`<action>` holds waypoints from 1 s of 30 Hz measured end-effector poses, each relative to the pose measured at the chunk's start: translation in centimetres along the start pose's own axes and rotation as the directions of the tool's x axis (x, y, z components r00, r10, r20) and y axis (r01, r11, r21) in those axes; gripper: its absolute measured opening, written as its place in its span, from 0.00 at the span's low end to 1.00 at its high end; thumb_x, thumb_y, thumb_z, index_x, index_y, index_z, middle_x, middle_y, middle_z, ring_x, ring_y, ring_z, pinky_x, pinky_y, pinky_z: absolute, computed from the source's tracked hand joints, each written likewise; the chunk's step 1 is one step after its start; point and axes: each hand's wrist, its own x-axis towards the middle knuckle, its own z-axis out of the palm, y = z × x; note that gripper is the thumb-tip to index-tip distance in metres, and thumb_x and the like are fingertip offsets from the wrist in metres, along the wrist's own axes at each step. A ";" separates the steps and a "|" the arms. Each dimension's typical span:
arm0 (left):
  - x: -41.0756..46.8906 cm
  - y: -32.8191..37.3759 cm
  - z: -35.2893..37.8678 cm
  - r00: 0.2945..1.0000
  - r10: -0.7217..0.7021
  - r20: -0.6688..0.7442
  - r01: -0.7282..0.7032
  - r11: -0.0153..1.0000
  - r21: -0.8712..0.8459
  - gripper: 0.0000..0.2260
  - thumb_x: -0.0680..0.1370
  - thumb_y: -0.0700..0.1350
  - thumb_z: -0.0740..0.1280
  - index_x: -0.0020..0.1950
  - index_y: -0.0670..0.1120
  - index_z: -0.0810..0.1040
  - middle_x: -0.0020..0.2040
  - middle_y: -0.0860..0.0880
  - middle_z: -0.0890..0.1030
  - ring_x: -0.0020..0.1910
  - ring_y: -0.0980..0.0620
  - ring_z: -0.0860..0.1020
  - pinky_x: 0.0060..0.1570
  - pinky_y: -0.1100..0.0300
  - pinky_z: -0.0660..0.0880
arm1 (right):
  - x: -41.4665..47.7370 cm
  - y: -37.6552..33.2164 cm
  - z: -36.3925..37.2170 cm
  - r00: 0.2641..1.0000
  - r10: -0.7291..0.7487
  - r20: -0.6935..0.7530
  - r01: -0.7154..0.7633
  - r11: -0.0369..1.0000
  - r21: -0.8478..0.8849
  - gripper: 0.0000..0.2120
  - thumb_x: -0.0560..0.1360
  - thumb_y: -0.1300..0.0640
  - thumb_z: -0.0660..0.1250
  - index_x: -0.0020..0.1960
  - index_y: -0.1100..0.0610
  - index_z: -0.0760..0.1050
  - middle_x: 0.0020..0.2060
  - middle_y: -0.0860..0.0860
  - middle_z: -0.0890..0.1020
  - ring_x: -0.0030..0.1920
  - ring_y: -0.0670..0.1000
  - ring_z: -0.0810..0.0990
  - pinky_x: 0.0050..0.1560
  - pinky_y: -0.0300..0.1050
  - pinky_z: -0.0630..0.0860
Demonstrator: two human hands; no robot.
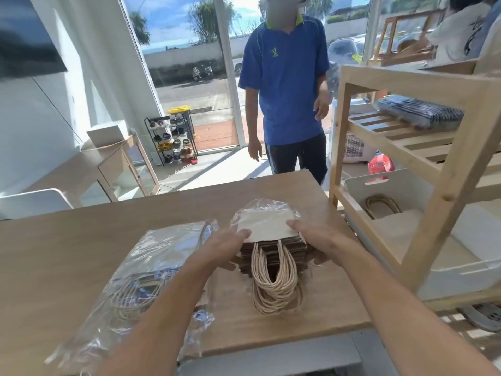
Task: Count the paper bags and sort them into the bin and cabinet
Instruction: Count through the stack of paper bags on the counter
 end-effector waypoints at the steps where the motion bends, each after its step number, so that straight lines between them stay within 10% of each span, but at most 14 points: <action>1: 0.2 -0.2 -0.1 1.000 -0.026 0.003 0.026 0.999 -0.026 0.13 0.80 0.55 0.60 0.47 0.47 0.76 0.44 0.48 0.81 0.42 0.49 0.81 0.46 0.55 0.79 | 0.1 -0.1 0.0 1.000 0.002 0.018 -0.001 1.000 -0.004 0.24 0.73 0.33 0.60 0.46 0.54 0.76 0.37 0.53 0.79 0.37 0.52 0.77 0.37 0.43 0.72; 7: 1.7 -1.5 0.8 0.991 -0.100 0.090 0.106 0.992 -0.065 0.20 0.79 0.60 0.57 0.49 0.44 0.78 0.43 0.45 0.82 0.42 0.48 0.80 0.56 0.50 0.79 | 0.5 -0.3 0.2 0.995 0.041 0.089 -0.036 0.998 -0.055 0.23 0.72 0.34 0.61 0.47 0.54 0.72 0.40 0.54 0.79 0.37 0.53 0.74 0.35 0.42 0.65; 19: 3.4 -2.6 0.5 0.942 -0.181 0.281 0.262 0.922 -0.286 0.20 0.70 0.63 0.64 0.41 0.46 0.75 0.32 0.49 0.78 0.33 0.50 0.74 0.38 0.59 0.72 | 1.4 0.3 0.7 0.995 0.046 0.087 -0.053 0.996 0.076 0.22 0.68 0.33 0.65 0.35 0.53 0.69 0.22 0.49 0.70 0.23 0.49 0.66 0.26 0.39 0.56; 27: 3.5 -3.2 0.9 0.932 -0.054 0.359 0.245 0.824 -0.511 0.21 0.72 0.58 0.65 0.52 0.42 0.79 0.43 0.44 0.82 0.40 0.48 0.80 0.42 0.56 0.77 | 1.3 0.2 0.4 0.994 0.041 0.097 -0.042 0.999 0.008 0.37 0.65 0.26 0.62 0.64 0.51 0.72 0.59 0.53 0.78 0.57 0.56 0.76 0.52 0.50 0.68; 30: 3.5 -3.2 1.2 0.941 -0.065 0.333 0.235 0.832 -0.502 0.21 0.71 0.59 0.65 0.52 0.42 0.78 0.42 0.44 0.82 0.40 0.48 0.79 0.47 0.55 0.76 | 1.1 0.2 0.3 0.996 0.037 0.076 -0.038 0.999 0.008 0.35 0.66 0.27 0.63 0.61 0.52 0.74 0.55 0.53 0.79 0.55 0.55 0.77 0.52 0.49 0.69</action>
